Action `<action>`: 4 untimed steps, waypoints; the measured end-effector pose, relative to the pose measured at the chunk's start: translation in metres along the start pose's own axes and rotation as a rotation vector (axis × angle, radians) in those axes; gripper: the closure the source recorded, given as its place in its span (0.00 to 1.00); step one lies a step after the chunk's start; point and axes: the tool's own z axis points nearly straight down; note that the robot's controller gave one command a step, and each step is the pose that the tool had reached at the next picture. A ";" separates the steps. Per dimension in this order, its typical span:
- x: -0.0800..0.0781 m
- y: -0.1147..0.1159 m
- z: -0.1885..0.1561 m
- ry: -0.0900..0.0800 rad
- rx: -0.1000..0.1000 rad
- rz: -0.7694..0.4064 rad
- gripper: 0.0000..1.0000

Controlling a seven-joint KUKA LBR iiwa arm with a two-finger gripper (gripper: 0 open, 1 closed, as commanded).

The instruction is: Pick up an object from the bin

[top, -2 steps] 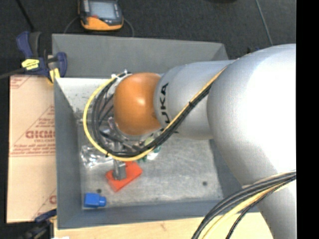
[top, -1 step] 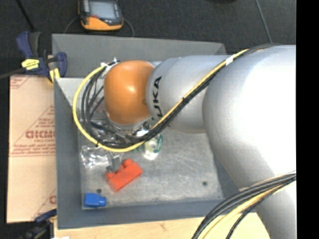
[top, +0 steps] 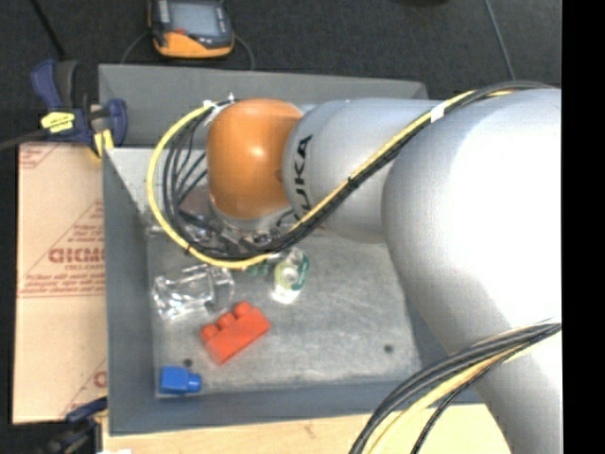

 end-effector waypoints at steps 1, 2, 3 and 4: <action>-0.003 0.007 0.031 0.006 0.003 -0.152 0.00; -0.004 0.008 0.030 0.003 0.001 -0.147 0.00; -0.005 0.007 0.029 0.002 0.001 -0.145 1.00; -0.005 0.007 0.018 0.004 -0.001 -0.141 1.00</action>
Offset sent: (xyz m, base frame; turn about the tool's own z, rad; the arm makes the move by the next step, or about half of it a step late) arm 0.0004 0.0092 -0.0313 -0.1526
